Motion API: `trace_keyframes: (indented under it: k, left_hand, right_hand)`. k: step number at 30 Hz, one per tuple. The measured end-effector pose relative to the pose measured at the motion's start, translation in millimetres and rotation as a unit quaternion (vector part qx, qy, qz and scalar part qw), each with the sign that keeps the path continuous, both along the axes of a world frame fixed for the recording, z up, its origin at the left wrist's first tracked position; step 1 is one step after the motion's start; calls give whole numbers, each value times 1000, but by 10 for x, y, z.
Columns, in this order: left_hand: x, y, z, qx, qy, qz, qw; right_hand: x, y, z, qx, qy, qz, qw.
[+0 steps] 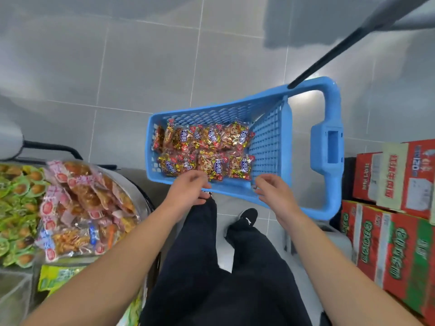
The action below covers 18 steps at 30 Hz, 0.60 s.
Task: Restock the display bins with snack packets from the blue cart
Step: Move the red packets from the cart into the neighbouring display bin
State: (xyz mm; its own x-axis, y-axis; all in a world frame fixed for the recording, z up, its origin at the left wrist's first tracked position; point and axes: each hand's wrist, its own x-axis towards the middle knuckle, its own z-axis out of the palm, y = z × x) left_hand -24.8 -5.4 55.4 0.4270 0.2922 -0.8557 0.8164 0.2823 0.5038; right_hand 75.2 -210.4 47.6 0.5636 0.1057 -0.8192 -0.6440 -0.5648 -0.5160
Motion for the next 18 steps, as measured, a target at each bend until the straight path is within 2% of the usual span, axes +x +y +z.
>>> trace_keyframes:
  k: [7,13,15,18]
  left_hand:
    - [259,370,-666,-15,13,-26,999]
    - [356,486,-1300,-20,25,9,999]
    - [357,492,-1475,-20,26,11,999]
    - [326,488,-1651,-22,25,7,999]
  right_hand:
    - [346,333,-894,-88,20,-4,996]
    - [568,529,-1794,-162,97,49,981]
    - [554,620,-2061,-169,88,58,980]
    - [452,721,-2322,-215,39,132,967]
